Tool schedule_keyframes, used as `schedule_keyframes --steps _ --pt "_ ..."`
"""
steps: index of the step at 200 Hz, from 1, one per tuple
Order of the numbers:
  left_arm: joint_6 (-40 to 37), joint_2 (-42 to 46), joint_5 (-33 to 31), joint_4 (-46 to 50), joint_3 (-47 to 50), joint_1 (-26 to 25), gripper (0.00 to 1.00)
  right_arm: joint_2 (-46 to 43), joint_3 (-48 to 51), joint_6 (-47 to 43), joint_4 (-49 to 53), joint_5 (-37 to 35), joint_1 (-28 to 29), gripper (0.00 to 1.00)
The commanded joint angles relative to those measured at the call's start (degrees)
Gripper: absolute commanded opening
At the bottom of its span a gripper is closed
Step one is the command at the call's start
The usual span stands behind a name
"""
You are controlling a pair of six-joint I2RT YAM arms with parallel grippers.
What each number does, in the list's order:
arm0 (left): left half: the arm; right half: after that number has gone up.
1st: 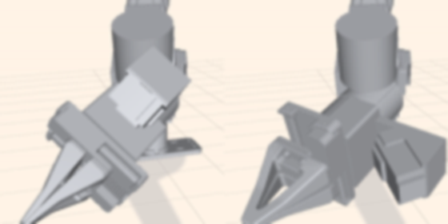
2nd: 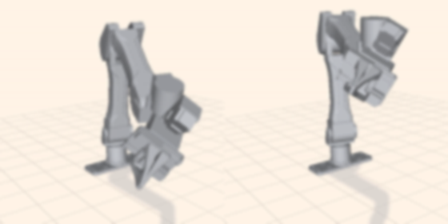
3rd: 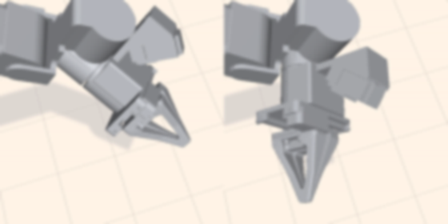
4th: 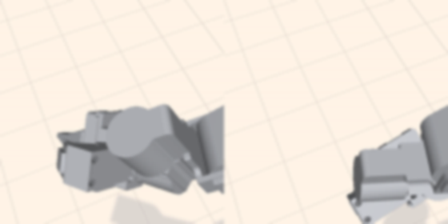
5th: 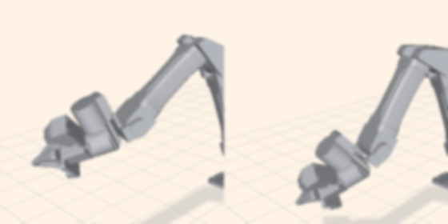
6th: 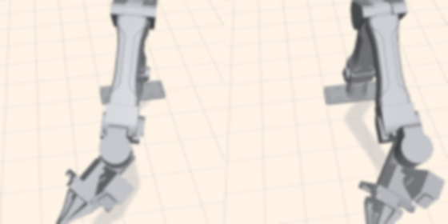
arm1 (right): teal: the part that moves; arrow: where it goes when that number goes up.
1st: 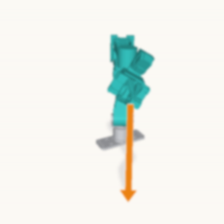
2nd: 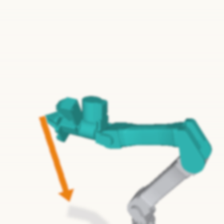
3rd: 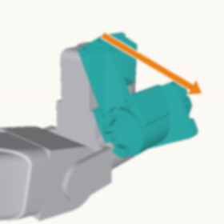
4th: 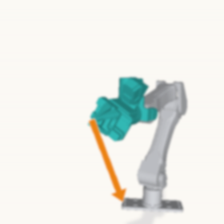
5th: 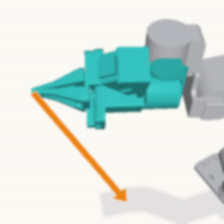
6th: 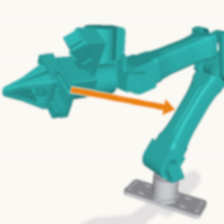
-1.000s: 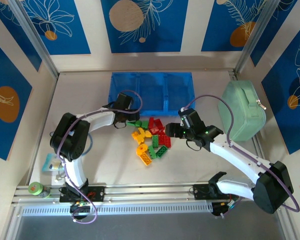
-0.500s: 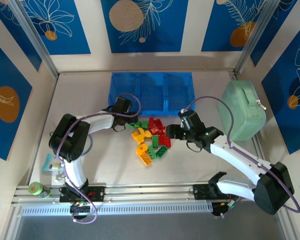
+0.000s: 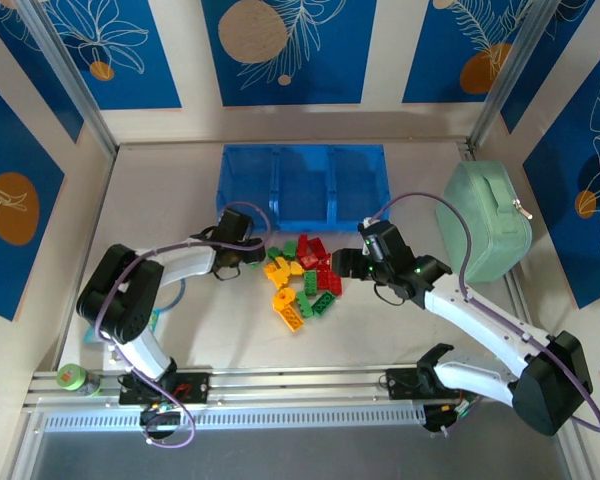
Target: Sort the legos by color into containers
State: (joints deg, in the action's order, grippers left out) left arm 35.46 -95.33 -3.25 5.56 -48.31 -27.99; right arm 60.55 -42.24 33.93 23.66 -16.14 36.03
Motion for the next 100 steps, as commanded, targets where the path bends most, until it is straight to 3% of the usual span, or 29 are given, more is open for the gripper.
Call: schedule_keyframes --steps 1,49,100 --pt "0.7 2.1 -0.8 3.2 1.1 0.2 0.68 -1.2 0.7 1.0 0.6 -0.4 0.4 0.75" --pt "1.8 0.1 -1.2 4.9 -1.0 -2.1 0.74 -1.0 1.0 1.3 -0.2 -0.1 0.5 0.76" --pt "2.6 -2.9 -2.1 6.0 -2.8 -4.4 0.56 -1.5 1.9 1.3 0.1 -0.7 0.4 0.76"
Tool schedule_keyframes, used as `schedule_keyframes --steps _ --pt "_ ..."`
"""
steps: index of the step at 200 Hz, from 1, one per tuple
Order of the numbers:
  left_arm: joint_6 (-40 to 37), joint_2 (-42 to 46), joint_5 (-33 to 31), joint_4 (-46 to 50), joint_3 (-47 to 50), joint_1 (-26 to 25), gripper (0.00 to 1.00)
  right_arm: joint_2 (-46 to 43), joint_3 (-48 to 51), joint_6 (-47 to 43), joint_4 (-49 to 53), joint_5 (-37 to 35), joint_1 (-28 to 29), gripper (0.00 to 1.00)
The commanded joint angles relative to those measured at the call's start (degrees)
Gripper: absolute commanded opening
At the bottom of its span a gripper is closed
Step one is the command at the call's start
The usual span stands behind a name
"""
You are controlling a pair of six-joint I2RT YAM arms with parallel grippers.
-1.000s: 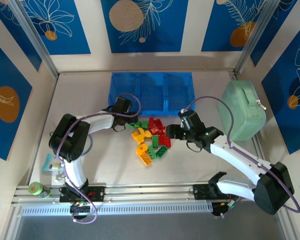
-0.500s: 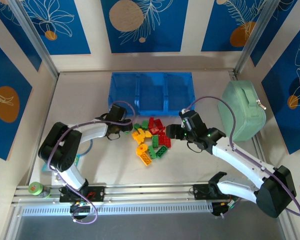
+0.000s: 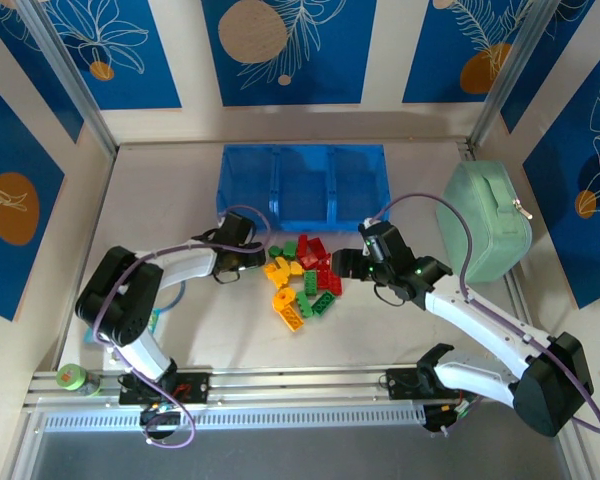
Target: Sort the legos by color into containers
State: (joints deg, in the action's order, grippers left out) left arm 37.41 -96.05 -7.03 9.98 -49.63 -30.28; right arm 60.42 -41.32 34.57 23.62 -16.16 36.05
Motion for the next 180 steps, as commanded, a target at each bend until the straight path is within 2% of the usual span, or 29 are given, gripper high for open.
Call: schedule_keyframes --steps 1,69,129,180 --pt "0.7 -2.2 1.6 1.7 -1.5 -2.1 0.56 -1.4 1.0 0.7 0.1 -0.6 0.3 0.76" --pt "-1.4 0.0 -1.4 5.9 -2.1 -3.2 0.32 -0.9 2.0 1.0 -1.5 0.0 -0.2 0.76" --pt "-5.5 6.3 -3.4 10.7 -6.9 -2.7 0.27 -0.8 2.3 1.0 -1.3 0.2 -0.5 0.75" --pt "-9.7 3.2 -1.8 14.0 -17.5 1.3 0.27 -0.7 1.9 0.8 0.4 0.8 -0.5 0.75"
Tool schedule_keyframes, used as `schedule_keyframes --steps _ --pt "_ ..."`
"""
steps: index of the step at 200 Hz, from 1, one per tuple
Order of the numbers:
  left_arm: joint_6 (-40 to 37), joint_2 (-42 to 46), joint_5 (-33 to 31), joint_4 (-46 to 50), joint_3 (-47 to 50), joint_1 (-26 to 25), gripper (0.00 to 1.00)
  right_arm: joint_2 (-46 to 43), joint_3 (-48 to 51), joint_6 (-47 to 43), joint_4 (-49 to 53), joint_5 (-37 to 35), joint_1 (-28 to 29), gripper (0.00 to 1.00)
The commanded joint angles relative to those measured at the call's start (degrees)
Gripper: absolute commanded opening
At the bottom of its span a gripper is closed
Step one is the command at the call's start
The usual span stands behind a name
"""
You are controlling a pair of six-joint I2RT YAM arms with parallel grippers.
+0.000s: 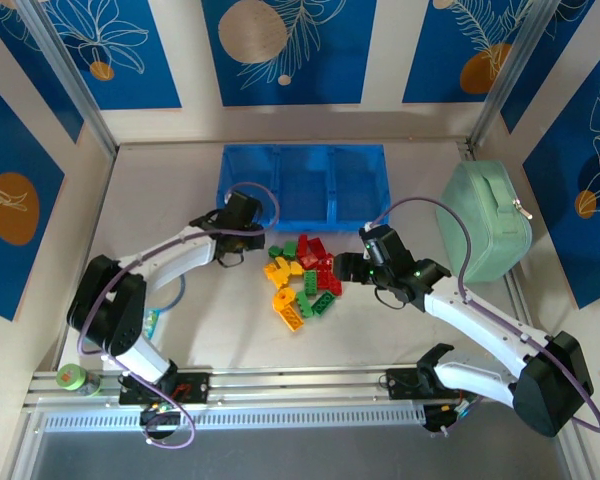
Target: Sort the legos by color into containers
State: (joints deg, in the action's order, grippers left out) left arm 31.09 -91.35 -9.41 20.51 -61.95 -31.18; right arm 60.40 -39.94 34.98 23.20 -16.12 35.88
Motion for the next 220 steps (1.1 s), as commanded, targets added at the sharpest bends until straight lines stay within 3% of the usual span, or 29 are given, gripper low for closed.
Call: schedule_keyframes --steps 1,110,124,149,159,220 --pt "-3.4 -1.7 0.6 3.5 -5.4 2.3 0.27 -0.8 0.5 0.4 0.9 0.7 -0.4 0.75" --pt "-7.9 -17.8 3.0 8.8 -25.9 7.4 0.32 -1.9 0.6 0.5 3.7 2.0 -0.4 0.75" --pt "-8.0 -18.9 3.0 9.2 -26.8 7.6 0.40 -1.9 0.5 0.5 4.1 1.9 -0.4 0.75" --pt "-7.8 -18.5 3.4 9.1 -26.9 7.6 0.71 -2.0 -0.5 0.5 5.4 2.0 -0.4 0.75" --pt "-7.7 -17.3 3.6 8.4 -26.0 7.6 0.78 -2.2 -0.6 0.5 5.7 2.1 -0.4 0.75" --pt "-8.0 -2.0 0.0 4.5 -12.9 5.3 0.81 -1.1 -1.3 0.4 6.4 3.1 -0.3 0.78"
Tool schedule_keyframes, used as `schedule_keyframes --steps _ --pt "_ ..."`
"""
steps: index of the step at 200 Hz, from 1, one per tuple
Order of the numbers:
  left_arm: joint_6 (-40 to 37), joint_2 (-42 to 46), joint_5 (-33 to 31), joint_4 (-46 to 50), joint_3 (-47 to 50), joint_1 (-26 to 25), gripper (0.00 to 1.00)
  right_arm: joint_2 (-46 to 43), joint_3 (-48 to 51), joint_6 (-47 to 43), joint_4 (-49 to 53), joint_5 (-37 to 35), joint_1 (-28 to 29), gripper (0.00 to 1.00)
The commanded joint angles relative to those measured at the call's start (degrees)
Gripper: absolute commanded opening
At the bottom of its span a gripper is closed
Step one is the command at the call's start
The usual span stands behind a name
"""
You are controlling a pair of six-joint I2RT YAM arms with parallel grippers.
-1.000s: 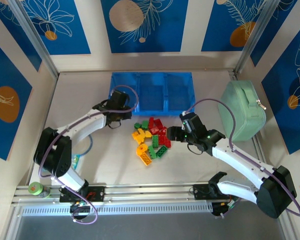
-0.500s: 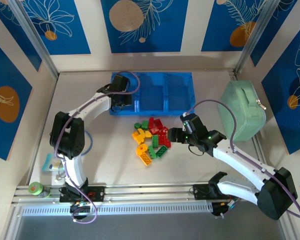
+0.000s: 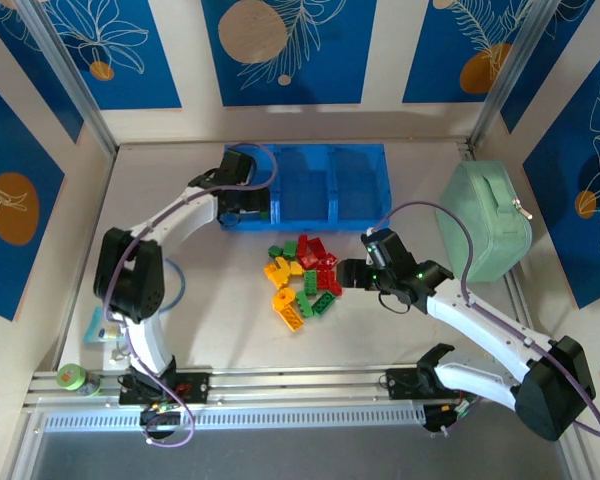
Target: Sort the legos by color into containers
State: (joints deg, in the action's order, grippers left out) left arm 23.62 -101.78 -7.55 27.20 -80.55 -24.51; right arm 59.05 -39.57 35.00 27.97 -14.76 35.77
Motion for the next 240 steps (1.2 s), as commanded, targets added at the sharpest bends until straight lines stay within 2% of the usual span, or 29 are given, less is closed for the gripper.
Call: schedule_keyframes --steps 1,58,128,161,186,214,240 --pt "-0.5 8.7 -1.9 -2.3 6.1 -1.4 0.81 0.4 -1.8 0.4 1.6 1.8 -0.2 0.78" --pt "2.1 27.7 -5.0 -8.6 28.2 -7.6 0.82 8.0 -6.8 -0.5 4.7 3.9 0.2 0.86" --pt "10.7 43.8 -4.1 -13.1 49.2 -14.9 0.82 17.5 -10.2 2.3 4.1 6.1 0.4 0.75" --pt "13.8 48.1 -5.2 -11.8 53.4 -16.9 0.81 21.9 -12.4 4.0 6.0 4.6 0.4 0.62" --pt "16.4 52.4 -9.4 -6.6 54.1 -17.5 0.81 24.9 -13.9 5.5 8.0 2.7 0.4 0.56" --pt "19.8 59.7 -14.9 0.6 54.7 -17.5 0.82 26.5 -15.0 6.2 9.4 0.9 0.6 0.55" --pt "20.2 64.7 -15.2 2.5 55.2 -17.5 0.82 28.0 -15.4 6.1 9.6 0.5 0.7 0.55"
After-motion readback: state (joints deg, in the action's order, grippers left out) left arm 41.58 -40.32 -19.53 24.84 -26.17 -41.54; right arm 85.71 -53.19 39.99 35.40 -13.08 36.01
